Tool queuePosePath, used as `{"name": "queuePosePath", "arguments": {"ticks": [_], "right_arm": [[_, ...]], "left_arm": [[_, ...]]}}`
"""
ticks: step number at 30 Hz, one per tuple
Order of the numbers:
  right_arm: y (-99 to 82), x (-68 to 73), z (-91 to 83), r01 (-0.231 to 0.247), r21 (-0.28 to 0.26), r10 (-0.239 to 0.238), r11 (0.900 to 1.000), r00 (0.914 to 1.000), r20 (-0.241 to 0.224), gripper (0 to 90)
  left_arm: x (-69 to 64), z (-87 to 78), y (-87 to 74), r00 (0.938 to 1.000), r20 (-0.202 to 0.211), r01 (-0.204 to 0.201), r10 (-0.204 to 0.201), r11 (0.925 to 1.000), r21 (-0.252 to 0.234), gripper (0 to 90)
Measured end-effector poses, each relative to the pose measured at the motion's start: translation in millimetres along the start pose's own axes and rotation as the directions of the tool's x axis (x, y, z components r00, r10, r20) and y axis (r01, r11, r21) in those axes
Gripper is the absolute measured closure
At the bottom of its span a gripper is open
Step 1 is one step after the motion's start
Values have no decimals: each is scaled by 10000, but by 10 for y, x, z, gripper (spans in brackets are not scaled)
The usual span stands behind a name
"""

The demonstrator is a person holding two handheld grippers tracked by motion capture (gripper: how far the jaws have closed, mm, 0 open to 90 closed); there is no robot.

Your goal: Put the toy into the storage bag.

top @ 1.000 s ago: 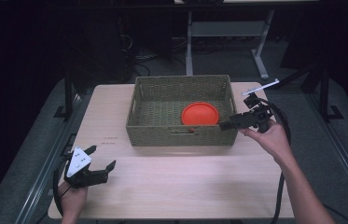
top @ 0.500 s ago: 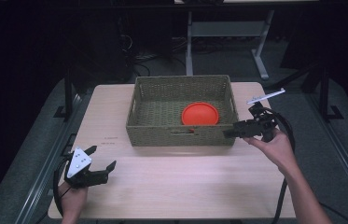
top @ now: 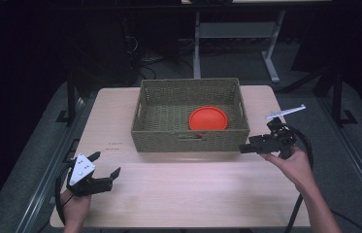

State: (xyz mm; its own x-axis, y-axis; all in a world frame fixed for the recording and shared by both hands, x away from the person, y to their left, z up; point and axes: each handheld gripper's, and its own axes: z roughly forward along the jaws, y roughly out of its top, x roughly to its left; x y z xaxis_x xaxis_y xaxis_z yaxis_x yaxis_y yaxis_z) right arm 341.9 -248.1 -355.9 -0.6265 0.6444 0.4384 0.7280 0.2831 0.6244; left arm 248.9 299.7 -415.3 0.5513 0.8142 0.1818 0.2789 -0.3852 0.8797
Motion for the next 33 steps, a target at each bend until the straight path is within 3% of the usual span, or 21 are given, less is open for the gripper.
{"name": "queuePosePath", "arguments": {"ticks": [9, 12, 27, 33], "right_arm": [[-137, -26, -36, 17, -210, -15, 9998, 9999, 113, 220], [-260, -60, -74, 3, -362, 4, 9993, 9998, 191, 220], [-785, -248, -193, -822, -819, 844, 9932, 9962, 230, 219], [-892, -282, -233, -953, -1056, 982, 9898, 9949, 229, 219]], "left_arm": [[1, 2, -3, 10000, -14, 7, -7, 10000, -2, 130], [-1, -1, -4, 10000, -22, 7, -7, 10000, -21, 130], [11, -35, -22, 9999, -95, 80, -80, 10000, -23, 130], [9, -47, -25, 9998, -174, 132, -134, 9999, -86, 130]]}}
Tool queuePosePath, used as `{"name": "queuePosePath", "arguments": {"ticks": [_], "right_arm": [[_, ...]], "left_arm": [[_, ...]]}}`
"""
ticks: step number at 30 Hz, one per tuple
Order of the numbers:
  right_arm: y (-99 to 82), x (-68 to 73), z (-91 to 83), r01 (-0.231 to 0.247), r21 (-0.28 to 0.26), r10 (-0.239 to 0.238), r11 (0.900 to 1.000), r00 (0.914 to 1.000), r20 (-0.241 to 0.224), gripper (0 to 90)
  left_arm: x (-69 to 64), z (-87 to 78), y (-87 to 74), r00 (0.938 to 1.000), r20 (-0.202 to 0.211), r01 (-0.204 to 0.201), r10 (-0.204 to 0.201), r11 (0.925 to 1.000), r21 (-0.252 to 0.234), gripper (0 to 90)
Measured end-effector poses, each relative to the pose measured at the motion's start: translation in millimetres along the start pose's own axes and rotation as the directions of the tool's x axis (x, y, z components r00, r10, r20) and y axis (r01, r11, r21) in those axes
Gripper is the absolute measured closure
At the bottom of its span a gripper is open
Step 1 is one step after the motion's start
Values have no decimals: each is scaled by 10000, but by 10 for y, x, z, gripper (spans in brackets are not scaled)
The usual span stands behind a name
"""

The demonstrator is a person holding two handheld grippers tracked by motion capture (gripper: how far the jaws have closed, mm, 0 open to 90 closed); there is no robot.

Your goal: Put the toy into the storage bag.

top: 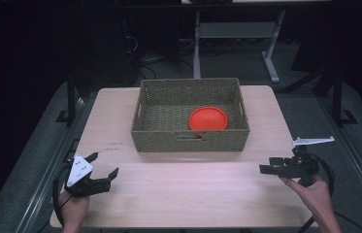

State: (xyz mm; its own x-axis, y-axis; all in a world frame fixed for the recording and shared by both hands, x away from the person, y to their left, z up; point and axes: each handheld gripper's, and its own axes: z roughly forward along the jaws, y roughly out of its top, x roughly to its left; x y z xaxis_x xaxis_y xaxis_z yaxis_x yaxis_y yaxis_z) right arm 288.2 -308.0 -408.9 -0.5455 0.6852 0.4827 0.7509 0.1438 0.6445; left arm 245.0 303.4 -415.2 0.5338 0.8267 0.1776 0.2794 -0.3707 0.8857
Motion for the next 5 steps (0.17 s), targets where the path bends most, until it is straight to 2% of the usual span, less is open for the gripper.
{"name": "queuePosePath", "arguments": {"ticks": [5], "right_arm": [[-89, 95, 14, 201, -115, -201, 9997, 9998, -29, 205]], "left_arm": [[-5, 0, 4, 10000, -36, -48, 48, 10000, -16, 130]]}}
